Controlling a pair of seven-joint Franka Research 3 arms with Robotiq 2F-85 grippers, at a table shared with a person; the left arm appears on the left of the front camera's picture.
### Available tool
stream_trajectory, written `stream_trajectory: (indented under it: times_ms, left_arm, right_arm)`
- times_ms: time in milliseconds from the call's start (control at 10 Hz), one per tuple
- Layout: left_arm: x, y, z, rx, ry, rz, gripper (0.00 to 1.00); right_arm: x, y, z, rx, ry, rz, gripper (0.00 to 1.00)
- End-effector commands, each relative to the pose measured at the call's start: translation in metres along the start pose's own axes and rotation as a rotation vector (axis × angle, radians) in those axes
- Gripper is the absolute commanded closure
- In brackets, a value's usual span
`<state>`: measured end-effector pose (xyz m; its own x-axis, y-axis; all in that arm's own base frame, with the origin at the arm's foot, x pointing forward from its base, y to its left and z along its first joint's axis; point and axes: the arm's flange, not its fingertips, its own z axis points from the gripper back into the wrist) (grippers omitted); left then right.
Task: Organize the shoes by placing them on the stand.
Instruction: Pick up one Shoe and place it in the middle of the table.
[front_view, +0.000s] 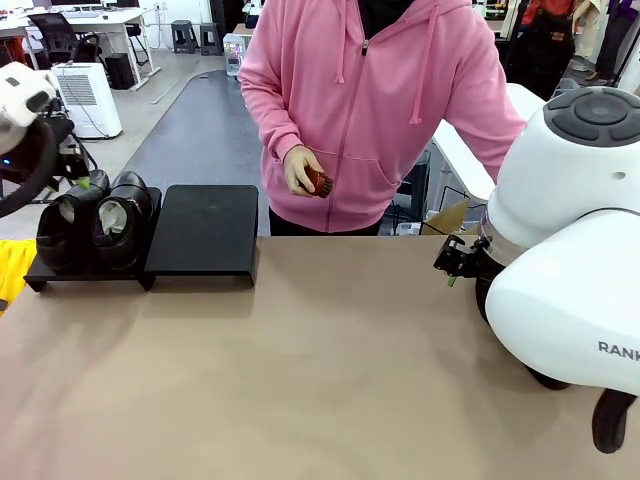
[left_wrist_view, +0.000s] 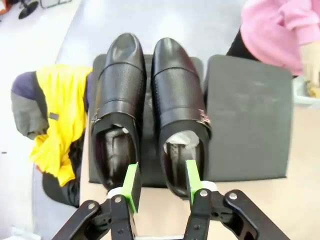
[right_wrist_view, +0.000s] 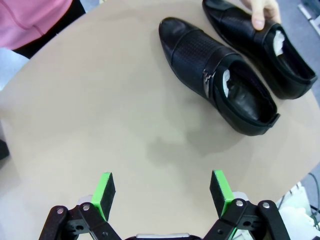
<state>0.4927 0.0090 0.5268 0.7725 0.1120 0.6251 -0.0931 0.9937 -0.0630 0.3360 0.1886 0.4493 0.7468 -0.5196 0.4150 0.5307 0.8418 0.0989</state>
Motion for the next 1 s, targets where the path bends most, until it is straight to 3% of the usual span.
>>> stream_trajectory:
  times_ms: [0,200,500,600,700,900]
  left_arm:
    - [-0.038,-0.014,0.031,-0.103,0.019,-0.152,0.51]
    - [-0.064,-0.053,0.052,-0.292,0.231,-0.443,0.51]
    - [-0.090,-0.108,0.053,-0.302,0.439,-0.638,0.51]
    - [-0.098,-0.119,0.055,-0.350,0.516,-0.679,0.51]
    - [-0.096,-0.126,0.051,-0.326,0.534,-0.664,0.51]
    - [-0.065,-0.117,0.029,-0.331,0.572,-0.537,0.51]
  right_arm:
    - [0.001,-0.001,0.001,-0.002,-0.012,0.011,0.00]
    - [0.001,-0.001,0.001,-0.002,-0.012,0.011,0.00]
    - [0.001,-0.001,0.001,-0.002,-0.012,0.011,0.00]
    - [0.001,-0.001,0.001,-0.002,-0.012,0.011,0.00]
    - [0.001,-0.001,0.001,-0.002,-0.012,0.011,0.00]
    - [0.001,-0.001,0.001,-0.002,-0.012,0.011,0.00]
